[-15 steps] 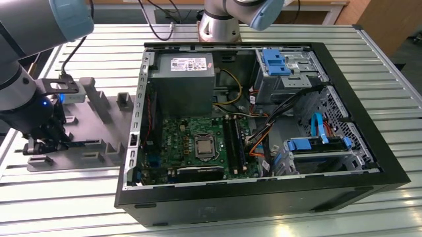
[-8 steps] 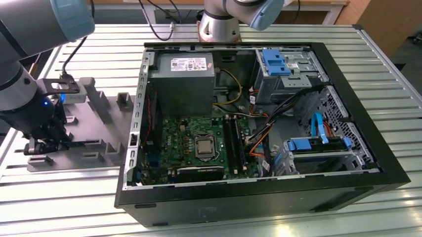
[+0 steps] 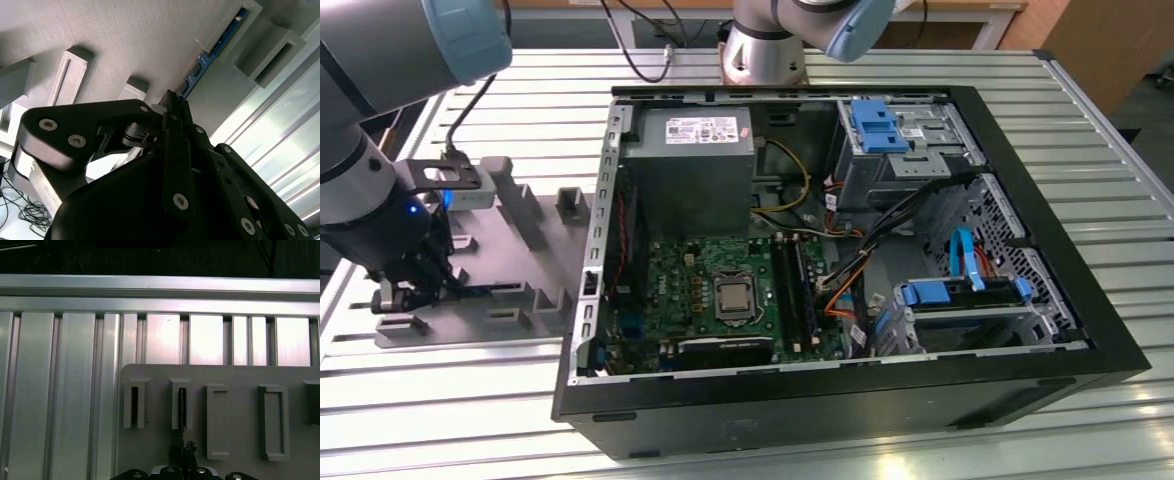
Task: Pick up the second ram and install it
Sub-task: 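Pick up the second ram and move it above second insertion slot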
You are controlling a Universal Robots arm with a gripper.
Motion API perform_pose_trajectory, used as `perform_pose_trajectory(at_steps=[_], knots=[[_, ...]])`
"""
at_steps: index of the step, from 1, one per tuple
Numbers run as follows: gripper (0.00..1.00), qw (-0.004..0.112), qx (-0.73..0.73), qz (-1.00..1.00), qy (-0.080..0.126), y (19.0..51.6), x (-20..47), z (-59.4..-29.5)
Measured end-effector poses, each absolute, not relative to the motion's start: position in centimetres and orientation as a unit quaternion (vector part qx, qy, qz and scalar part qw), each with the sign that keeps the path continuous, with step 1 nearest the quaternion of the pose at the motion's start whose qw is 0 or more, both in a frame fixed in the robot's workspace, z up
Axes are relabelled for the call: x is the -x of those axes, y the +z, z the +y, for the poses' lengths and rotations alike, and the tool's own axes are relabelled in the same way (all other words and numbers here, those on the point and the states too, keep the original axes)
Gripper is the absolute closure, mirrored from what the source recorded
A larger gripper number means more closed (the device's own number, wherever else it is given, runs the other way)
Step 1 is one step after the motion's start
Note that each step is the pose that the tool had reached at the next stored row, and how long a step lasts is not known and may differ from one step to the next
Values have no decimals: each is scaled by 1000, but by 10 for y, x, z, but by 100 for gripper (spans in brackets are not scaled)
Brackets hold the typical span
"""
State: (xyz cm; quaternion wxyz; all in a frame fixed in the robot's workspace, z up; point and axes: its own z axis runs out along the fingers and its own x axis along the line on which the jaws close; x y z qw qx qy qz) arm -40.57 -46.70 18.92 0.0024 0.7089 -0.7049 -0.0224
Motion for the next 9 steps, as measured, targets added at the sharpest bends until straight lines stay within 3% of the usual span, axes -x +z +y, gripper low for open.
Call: perform_pose_trajectory(at_steps=[1,9], knots=[[86,2,-709,-705,-22,189,406,-467],[86,2,-709,-705,-22,189,406,-467]])
